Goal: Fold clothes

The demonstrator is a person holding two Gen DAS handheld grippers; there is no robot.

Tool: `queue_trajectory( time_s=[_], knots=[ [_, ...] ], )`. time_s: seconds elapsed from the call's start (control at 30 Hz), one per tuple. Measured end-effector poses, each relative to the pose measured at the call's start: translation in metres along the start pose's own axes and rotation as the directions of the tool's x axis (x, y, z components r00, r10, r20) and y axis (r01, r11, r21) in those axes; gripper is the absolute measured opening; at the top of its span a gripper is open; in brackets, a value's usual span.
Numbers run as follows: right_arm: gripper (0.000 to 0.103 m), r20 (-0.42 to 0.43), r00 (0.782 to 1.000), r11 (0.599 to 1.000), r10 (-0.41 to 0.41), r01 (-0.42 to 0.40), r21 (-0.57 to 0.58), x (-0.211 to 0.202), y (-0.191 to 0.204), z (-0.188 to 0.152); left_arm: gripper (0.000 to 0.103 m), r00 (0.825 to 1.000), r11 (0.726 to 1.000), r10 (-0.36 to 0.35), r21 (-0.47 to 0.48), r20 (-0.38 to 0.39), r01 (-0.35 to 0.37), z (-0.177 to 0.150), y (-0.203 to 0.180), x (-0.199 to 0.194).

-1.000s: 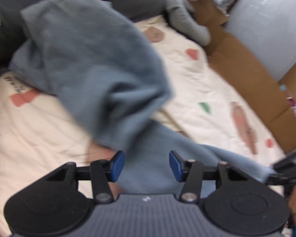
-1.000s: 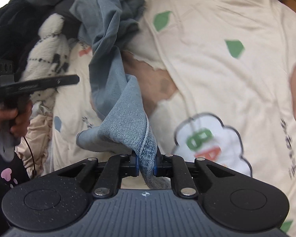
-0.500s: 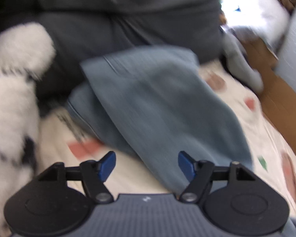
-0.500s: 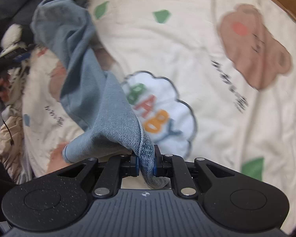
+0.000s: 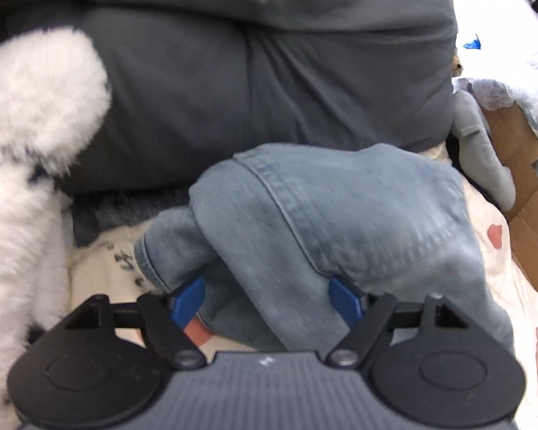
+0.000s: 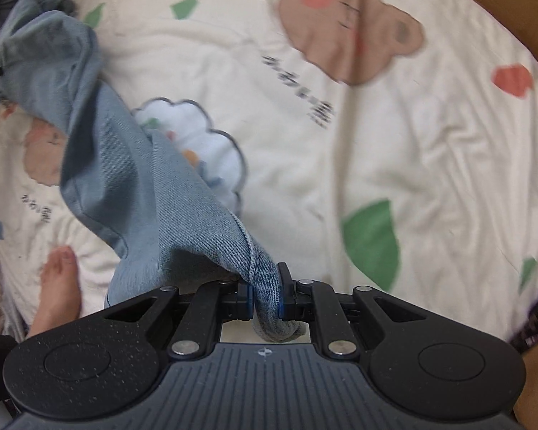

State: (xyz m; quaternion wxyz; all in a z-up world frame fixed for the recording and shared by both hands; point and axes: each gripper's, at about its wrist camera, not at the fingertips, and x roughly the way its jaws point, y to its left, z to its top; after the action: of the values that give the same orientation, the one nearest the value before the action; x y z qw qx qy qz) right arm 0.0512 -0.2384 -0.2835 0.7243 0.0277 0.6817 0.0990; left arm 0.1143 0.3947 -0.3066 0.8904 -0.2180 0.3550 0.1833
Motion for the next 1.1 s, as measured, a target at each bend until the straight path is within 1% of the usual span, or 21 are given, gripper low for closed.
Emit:
queue_trajectory(
  time_s=[0.13,0.23,0.3,0.33,0.37,0.4,0.43,0.53,0.57,0.6,0.63,0.67,0.73,0.83,0.87,0.97,1.0,1.1],
  knots=[
    [0.01,-0.016,0.999,0.999,-0.039,0.04,0.03,-0.001,-0.012,-0.013,0.079,0.999,0.998,-0.036,-0.061,-0.012,0.036,-0.004,0.003,0.003],
    [0.01,-0.03,0.998,0.997,-0.061,0.063,0.05,-0.001,-0.02,-0.022,0.079,0.995,0.988,-0.102,-0.12,0.01,0.102,-0.004,0.006,-0.001],
    [0.01,-0.039,0.996,0.995,-0.074,0.076,0.063,0.0,-0.025,-0.028,0.078,0.989,0.974,-0.146,-0.171,0.027,0.149,-0.003,0.008,-0.004],
    [0.01,-0.042,0.996,0.995,-0.078,0.081,0.064,0.001,-0.026,-0.03,0.074,0.985,0.964,-0.169,-0.204,0.036,0.173,-0.002,0.01,-0.006],
    [0.01,-0.045,0.996,0.994,-0.083,0.086,0.064,0.002,-0.027,-0.032,0.064,0.983,0.957,-0.179,-0.223,0.046,0.185,0.0,0.01,-0.008],
    [0.011,-0.048,0.995,0.994,-0.087,0.09,0.064,0.003,-0.029,-0.034,0.055,0.982,0.955,-0.181,-0.228,0.054,0.188,0.001,0.01,-0.01],
    [0.012,-0.052,0.995,0.994,-0.09,0.093,0.058,0.004,-0.029,-0.036,0.039,0.981,0.957,-0.182,-0.217,0.059,0.191,0.003,0.006,-0.013],
    [0.017,-0.065,0.993,0.992,-0.095,0.1,0.083,0.008,-0.032,-0.042,0.019,0.979,0.964,-0.189,-0.179,0.071,0.199,0.009,-0.004,-0.021],
    [0.019,-0.062,0.993,0.99,-0.105,0.11,0.088,0.008,-0.033,-0.043,0.013,0.979,0.965,-0.191,-0.167,0.075,0.201,0.011,-0.007,-0.024],
    [0.021,-0.058,0.992,0.988,-0.115,0.12,0.094,0.007,-0.034,-0.043,0.01,0.978,0.969,-0.194,-0.142,0.082,0.204,0.014,-0.013,-0.027],
    [0.025,-0.049,0.992,0.988,-0.117,0.122,0.1,0.005,-0.035,-0.044,0.01,0.976,0.972,-0.197,-0.116,0.089,0.207,0.016,-0.019,-0.031],
    [0.034,-0.041,0.992,0.987,-0.12,0.123,0.106,0.003,-0.037,-0.044,0.009,0.975,0.974,-0.201,-0.09,0.095,0.209,0.018,-0.025,-0.034],
    [0.041,-0.02,0.993,0.986,-0.119,0.12,0.117,-0.001,-0.039,-0.044,0.008,0.97,0.972,-0.218,-0.067,0.107,0.225,0.022,-0.038,-0.034],
    [0.044,0.016,0.994,0.986,-0.112,0.109,0.128,-0.007,-0.04,-0.038,0.007,0.962,0.968,-0.244,-0.034,0.123,0.25,0.027,-0.056,-0.035],
    [0.046,0.03,0.993,0.986,-0.111,0.106,0.131,-0.009,-0.04,-0.035,0.006,0.959,0.966,-0.253,-0.022,0.128,0.258,0.029,-0.062,-0.035],
    [0.054,0.076,0.992,0.987,-0.097,0.086,0.137,-0.015,-0.038,-0.026,0.005,0.94,0.948,-0.315,-0.001,0.132,0.318,0.032,-0.081,-0.034],
    [0.054,0.092,0.992,0.988,-0.089,0.076,0.138,-0.017,-0.036,-0.023,0.005,0.933,0.942,-0.334,0.005,0.134,0.336,0.033,-0.087,-0.033],
    [0.054,0.142,0.989,0.993,-0.033,0.016,0.12,-0.025,-0.026,-0.015,0.005,0.916,0.927,-0.376,0.035,0.14,0.375,0.034,-0.108,-0.031]
  ],
)
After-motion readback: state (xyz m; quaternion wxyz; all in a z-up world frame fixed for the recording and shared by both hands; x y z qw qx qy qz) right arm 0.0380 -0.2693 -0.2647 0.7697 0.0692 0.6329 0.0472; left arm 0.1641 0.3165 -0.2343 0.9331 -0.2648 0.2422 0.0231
